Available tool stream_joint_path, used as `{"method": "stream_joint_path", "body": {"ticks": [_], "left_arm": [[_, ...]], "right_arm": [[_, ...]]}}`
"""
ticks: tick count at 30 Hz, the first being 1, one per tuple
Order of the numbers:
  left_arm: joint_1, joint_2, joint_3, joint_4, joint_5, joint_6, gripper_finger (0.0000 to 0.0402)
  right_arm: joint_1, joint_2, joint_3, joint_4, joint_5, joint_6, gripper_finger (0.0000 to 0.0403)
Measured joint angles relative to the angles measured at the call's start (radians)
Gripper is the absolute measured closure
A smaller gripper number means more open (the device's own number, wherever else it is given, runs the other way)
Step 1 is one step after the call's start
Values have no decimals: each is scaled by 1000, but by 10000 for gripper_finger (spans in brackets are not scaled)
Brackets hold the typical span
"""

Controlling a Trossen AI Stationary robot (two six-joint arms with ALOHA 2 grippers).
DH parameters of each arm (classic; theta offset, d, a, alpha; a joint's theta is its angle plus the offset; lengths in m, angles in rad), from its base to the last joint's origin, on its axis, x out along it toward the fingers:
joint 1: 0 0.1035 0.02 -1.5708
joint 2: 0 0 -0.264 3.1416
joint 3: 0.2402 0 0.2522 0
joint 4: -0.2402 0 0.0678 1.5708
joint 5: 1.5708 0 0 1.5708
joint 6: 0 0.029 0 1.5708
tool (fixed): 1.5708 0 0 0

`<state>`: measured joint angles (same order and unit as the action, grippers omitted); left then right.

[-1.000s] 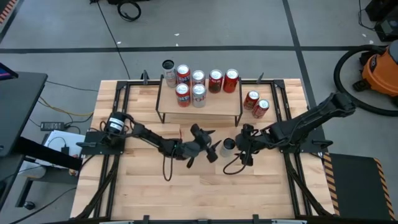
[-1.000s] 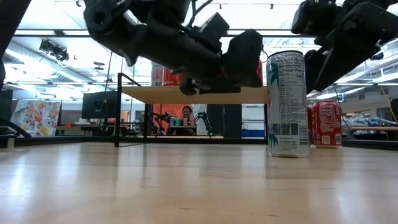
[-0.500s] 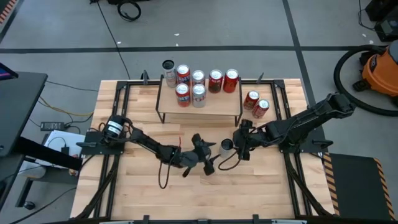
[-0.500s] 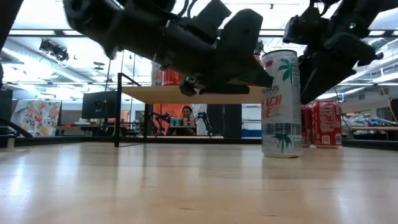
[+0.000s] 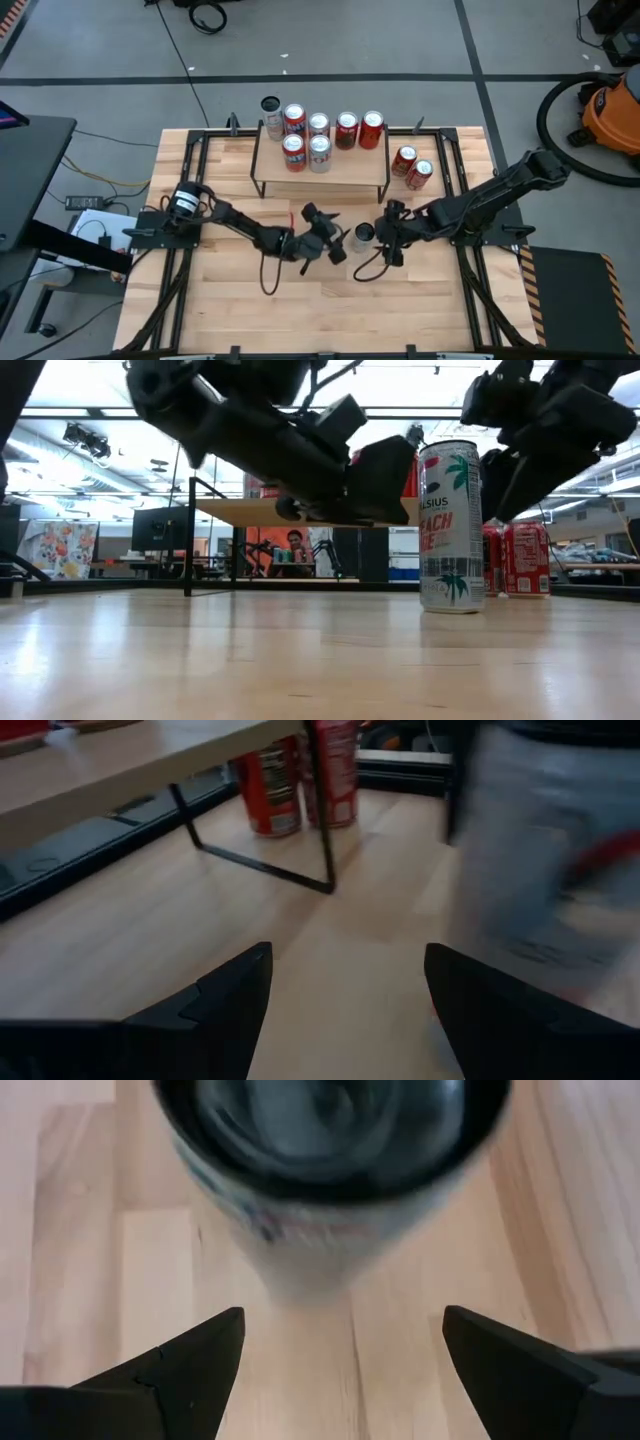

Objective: Place canned beverage on shelf
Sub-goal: Put the white soda can on the shelf aligned with the other white soda can

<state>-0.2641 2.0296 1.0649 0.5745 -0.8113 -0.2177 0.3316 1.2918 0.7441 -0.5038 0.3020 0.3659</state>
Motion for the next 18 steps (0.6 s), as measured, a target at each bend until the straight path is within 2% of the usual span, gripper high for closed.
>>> {"method": "stream_joint_path", "body": {"ticks": [7, 18], "left_arm": [[31, 0, 0, 54, 110, 1, 127], [-66, 0, 0, -21, 95, -25, 127]], "right_arm": [[3, 54, 0, 107, 47, -39, 51], [-56, 64, 0, 46, 54, -120, 51]]}}
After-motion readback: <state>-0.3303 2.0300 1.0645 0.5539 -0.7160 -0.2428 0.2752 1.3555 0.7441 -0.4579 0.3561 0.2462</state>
